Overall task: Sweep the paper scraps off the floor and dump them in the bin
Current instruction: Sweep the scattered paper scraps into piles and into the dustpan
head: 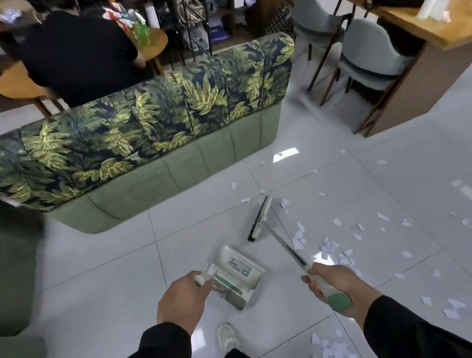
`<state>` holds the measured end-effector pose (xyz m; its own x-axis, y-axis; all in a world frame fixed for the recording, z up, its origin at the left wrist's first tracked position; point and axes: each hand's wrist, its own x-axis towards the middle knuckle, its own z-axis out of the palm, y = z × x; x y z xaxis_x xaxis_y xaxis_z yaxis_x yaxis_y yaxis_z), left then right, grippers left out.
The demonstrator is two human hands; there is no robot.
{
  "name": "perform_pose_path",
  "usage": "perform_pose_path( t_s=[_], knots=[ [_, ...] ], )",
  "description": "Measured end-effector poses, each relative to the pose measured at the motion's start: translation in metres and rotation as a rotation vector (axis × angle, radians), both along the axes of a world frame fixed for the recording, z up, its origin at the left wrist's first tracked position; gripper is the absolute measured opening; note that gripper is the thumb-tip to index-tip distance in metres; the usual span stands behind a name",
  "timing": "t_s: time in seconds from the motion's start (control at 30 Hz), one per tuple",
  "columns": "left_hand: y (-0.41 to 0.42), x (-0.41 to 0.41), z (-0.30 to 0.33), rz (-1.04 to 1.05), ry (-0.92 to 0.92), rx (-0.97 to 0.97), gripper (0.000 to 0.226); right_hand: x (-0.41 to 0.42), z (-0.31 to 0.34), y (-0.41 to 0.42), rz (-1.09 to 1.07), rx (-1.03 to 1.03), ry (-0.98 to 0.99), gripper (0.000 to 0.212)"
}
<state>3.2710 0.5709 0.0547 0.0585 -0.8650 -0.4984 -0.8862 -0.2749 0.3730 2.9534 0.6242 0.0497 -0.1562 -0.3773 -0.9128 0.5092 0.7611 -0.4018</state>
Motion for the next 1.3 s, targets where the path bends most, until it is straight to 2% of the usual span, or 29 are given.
perform_pose_path(
  t_s=[0.23,0.37,0.57,0.63,0.73,0.83,0.97,1.03,1.17,1.3],
  knots=[
    [-0.146,0.029,0.007,-0.093,-0.044,-0.004,0.024,0.044,0.005,-0.145,-0.106,-0.031,-0.086,0.006],
    [-0.197,0.028,0.013,-0.146,-0.081,-0.005,0.035,0.057,0.003,-0.202,-0.135,-0.047,-0.108,0.004],
    [-0.290,0.014,0.007,-0.183,-0.128,0.012,0.034,0.050,-0.031,-0.308,-0.109,-0.054,-0.127,0.012],
    [-0.335,0.008,-0.003,-0.157,-0.132,-0.008,0.039,0.040,-0.054,-0.352,-0.074,-0.032,-0.156,0.011],
    [-0.376,0.001,-0.014,-0.186,-0.149,-0.027,0.048,0.029,-0.074,-0.380,-0.054,0.002,-0.100,0.009],
    [-0.413,-0.012,-0.022,-0.257,-0.180,-0.008,0.050,0.014,-0.083,-0.387,-0.103,0.022,-0.058,0.012],
    [-0.447,-0.029,-0.021,-0.349,-0.177,0.008,0.036,-0.006,-0.076,-0.369,-0.171,0.064,-0.012,0.024],
    [-0.468,-0.046,-0.024,-0.429,-0.130,0.021,0.034,-0.016,-0.068,-0.344,-0.271,0.100,0.013,0.032],
    [-0.486,-0.061,-0.028,-0.519,-0.099,0.018,0.035,-0.014,-0.043,-0.301,-0.349,0.147,0.053,0.026],
    [-0.506,-0.083,-0.025,-0.701,-0.052,0.005,0.037,-0.001,-0.018,-0.249,-0.505,0.206,0.103,0.025]
  ],
)
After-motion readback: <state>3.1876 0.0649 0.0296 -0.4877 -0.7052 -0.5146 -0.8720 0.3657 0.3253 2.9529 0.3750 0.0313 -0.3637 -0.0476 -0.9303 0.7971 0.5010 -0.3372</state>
